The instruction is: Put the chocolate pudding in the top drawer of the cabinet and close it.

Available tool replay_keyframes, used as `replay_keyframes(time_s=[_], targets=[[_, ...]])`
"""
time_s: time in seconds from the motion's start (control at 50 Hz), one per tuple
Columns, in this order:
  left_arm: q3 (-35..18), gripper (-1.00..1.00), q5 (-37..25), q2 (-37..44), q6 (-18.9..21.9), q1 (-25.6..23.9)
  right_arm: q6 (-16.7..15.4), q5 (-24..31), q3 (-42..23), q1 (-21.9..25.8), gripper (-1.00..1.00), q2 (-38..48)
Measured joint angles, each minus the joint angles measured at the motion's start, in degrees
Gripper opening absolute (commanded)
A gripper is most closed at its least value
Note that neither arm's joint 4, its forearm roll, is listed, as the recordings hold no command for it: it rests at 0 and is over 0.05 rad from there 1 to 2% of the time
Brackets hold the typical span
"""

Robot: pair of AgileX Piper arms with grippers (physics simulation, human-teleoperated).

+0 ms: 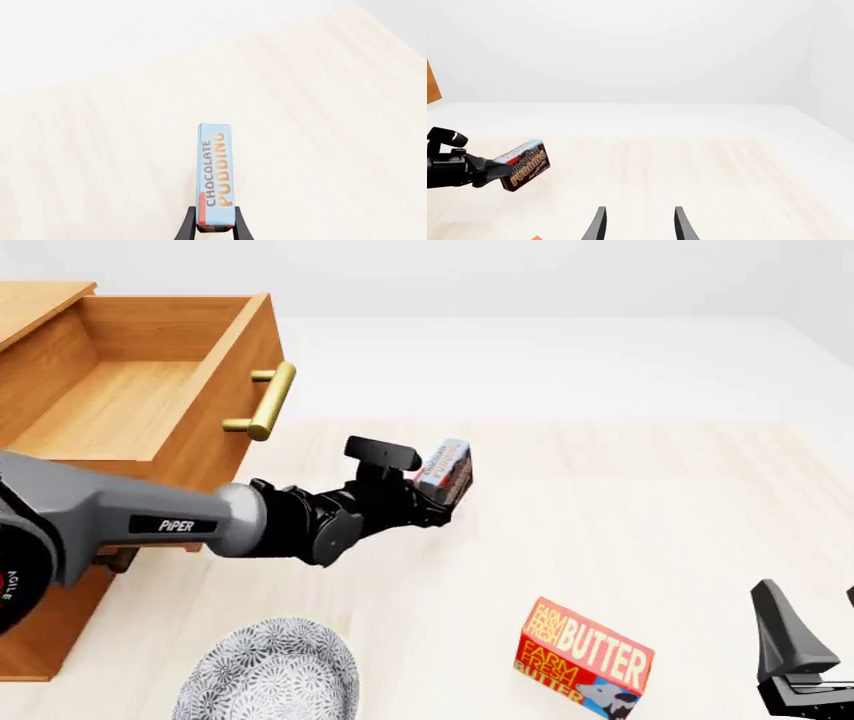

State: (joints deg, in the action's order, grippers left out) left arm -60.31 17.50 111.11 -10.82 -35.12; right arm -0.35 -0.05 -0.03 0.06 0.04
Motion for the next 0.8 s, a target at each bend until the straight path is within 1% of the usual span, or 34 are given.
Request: replay_keyframes(time_s=[0.48,0.8], targets=[[1.7,-1.0,-0.4,-7.8,1.7,-0.1,0.0,0.0,0.0,0.0,1.0,0.0],[1.4,-1.0,-3.1,-12.6,3.9,-1.0,0.0,0.0,0.0,0.0,1.0,0.0]])
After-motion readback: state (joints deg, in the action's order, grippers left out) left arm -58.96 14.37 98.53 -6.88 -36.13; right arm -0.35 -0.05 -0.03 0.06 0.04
